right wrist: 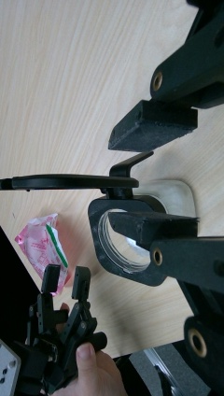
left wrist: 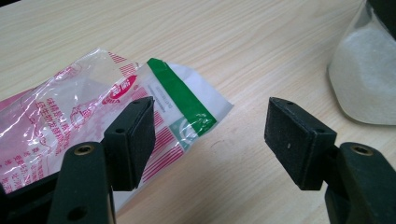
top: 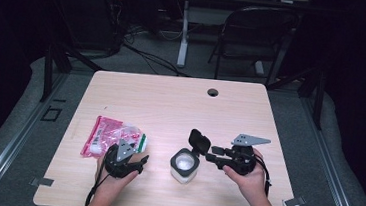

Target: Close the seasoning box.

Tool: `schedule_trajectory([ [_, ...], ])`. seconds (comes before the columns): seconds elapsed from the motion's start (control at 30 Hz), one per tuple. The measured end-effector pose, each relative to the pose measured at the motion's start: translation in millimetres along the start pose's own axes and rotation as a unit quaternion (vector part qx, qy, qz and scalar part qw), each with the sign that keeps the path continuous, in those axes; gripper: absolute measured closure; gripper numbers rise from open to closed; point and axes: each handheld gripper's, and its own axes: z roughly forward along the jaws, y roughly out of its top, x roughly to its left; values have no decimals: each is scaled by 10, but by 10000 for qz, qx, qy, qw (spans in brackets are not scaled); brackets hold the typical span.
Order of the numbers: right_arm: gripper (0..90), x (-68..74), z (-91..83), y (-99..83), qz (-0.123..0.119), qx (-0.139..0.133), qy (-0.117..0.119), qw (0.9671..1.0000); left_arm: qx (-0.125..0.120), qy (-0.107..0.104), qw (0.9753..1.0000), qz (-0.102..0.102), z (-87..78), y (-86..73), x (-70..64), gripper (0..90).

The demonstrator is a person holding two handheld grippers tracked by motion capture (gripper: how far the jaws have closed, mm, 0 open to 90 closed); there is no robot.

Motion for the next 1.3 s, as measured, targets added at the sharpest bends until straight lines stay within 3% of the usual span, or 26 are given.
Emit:
schedule_trajectory([
  [0.47, 778, 104, 98, 69, -496, -65, -275, 9984, -16, -15, 10000, 24, -105, -33, -73, 336],
  [0.6, 833, 85, 94, 70, -510, -77, -310, 9982, -91, -1, 10000, -30, -136, -31, -65, 337],
  [0.8, 846, 77, 96, 76, -530, -64, -262, 9982, -197, 11, 9998, -20, -187, -24, -51, 339],
  [1.0, 851, 122, 98, 82, -698, -34, -349, 9969, -250, 30, 9997, -75, -229, -19, -28, 341],
  [1.13, 851, 197, 106, 88, -1003, 10, -523, 9936, -270, 40, 9996, -113, -234, -26, 3, 341],
  [1.23, 851, 284, 117, 87, -1325, 59, -710, 9886, -276, 54, 9995, -121, -246, -23, 17, 343],
  [1.3, 851, 297, 119, 87, -1357, 60, -729, 9881, -286, 53, 9995, -137, -245, -24, 21, 343],
])
